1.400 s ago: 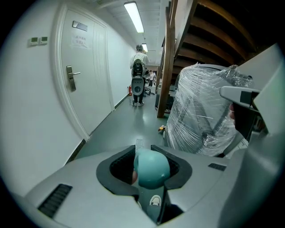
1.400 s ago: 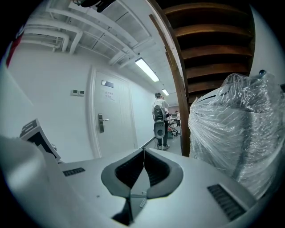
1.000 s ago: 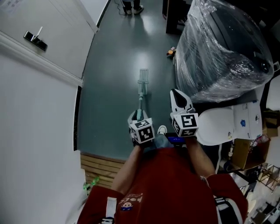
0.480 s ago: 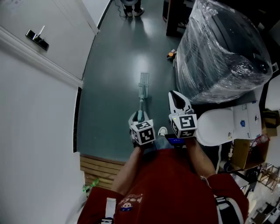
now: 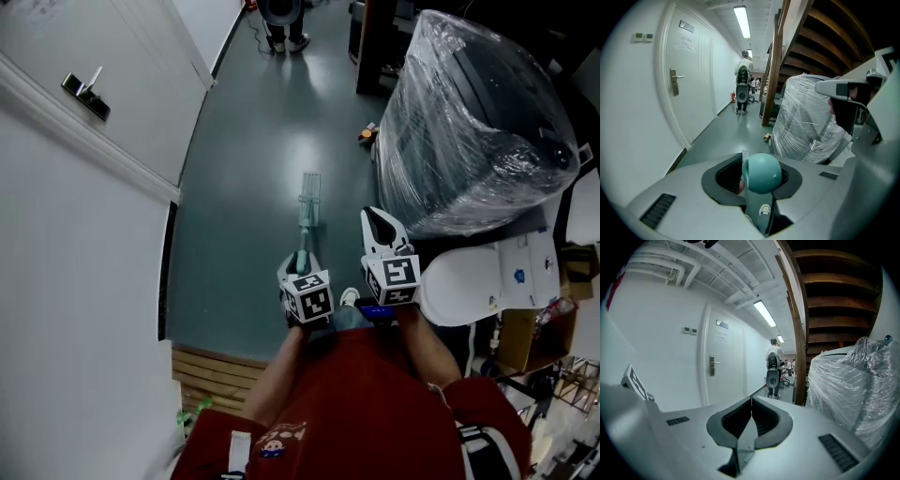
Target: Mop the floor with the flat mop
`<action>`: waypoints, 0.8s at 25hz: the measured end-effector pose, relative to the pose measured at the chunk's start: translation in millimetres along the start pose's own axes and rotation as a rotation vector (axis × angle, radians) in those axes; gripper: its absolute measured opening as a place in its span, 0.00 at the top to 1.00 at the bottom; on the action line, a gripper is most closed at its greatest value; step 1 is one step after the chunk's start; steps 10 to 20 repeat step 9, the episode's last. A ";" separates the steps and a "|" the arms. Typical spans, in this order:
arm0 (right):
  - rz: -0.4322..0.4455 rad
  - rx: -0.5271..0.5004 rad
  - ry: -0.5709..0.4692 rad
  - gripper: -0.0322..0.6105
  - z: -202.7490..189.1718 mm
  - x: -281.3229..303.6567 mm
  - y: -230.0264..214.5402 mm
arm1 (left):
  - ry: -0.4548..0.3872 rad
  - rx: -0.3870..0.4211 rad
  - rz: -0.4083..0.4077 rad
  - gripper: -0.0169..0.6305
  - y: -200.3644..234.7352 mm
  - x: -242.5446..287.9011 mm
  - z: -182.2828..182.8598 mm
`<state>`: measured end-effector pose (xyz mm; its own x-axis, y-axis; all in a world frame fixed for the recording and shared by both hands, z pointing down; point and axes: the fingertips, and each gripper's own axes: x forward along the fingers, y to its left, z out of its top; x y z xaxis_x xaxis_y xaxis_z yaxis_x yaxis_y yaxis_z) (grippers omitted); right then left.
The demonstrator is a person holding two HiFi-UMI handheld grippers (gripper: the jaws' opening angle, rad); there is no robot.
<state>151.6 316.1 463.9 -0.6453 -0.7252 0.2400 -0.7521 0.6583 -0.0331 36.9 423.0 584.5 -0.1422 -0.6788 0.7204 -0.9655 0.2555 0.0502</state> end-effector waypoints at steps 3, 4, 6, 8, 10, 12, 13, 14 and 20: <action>0.000 -0.005 -0.001 0.92 2.4 1.7 3.6 | -0.001 -0.007 0.000 0.78 3.8 -0.9 0.6; -0.001 -0.005 0.002 0.92 2.9 1.8 4.6 | 0.000 -0.008 0.001 0.78 4.9 -1.5 0.4; -0.002 -0.006 0.006 0.92 3.9 2.0 6.7 | 0.003 -0.008 0.000 0.78 6.4 -3.2 0.3; -0.001 -0.006 0.009 0.92 5.3 2.5 9.4 | 0.002 -0.004 0.001 0.78 7.7 -5.0 1.1; 0.001 -0.007 0.009 0.92 6.2 2.7 10.9 | 0.002 -0.003 0.001 0.79 8.3 -6.0 1.6; 0.001 -0.007 0.009 0.92 6.2 2.7 10.9 | 0.002 -0.003 0.001 0.79 8.3 -6.0 1.6; 0.001 -0.007 0.009 0.92 6.2 2.7 10.9 | 0.002 -0.003 0.001 0.79 8.3 -6.0 1.6; 0.001 -0.007 0.009 0.92 6.2 2.7 10.9 | 0.002 -0.003 0.001 0.79 8.3 -6.0 1.6; 0.001 -0.007 0.009 0.92 6.2 2.7 10.9 | 0.002 -0.003 0.001 0.79 8.3 -6.0 1.6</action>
